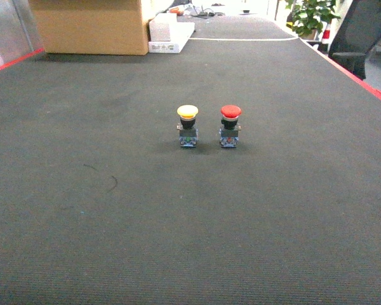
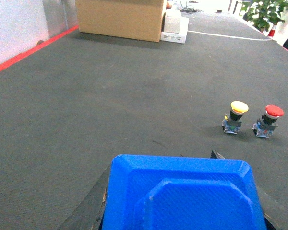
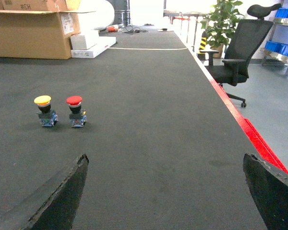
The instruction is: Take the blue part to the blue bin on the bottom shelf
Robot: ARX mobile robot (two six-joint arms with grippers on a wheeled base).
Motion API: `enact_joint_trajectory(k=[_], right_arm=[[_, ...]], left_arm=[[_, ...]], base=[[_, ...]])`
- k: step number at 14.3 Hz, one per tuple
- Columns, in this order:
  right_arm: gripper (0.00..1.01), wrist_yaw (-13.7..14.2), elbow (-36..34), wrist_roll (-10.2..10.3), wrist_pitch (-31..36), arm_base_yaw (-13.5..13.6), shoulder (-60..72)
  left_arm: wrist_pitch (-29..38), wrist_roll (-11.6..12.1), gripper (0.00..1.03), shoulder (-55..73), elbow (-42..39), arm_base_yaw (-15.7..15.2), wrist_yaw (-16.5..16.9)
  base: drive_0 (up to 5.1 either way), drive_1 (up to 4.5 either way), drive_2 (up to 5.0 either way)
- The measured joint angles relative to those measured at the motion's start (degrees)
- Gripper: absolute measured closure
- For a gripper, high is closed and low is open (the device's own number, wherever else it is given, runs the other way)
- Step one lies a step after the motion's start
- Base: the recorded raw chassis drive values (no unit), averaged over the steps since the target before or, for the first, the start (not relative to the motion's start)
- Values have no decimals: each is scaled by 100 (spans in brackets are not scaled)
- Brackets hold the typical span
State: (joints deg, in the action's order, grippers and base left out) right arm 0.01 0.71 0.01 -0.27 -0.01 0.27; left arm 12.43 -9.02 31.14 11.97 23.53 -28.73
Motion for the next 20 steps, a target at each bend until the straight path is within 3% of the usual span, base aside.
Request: enact_joint_trajectory(k=[4,9,20], right_arm=[[3,0,0,2,2,0,0],[3,0,0,2,-4,0,0],[3,0,0,0,-2,0,0]], left_arm=[[-2,0,58,-2,0,0,-2],[-2,-2,58,9,-20,0,-2],[-2,-2,58,-2,-22,0,-17]], base=[[-66,-59,125],[4,-408,416],[-136,-136,-136]])
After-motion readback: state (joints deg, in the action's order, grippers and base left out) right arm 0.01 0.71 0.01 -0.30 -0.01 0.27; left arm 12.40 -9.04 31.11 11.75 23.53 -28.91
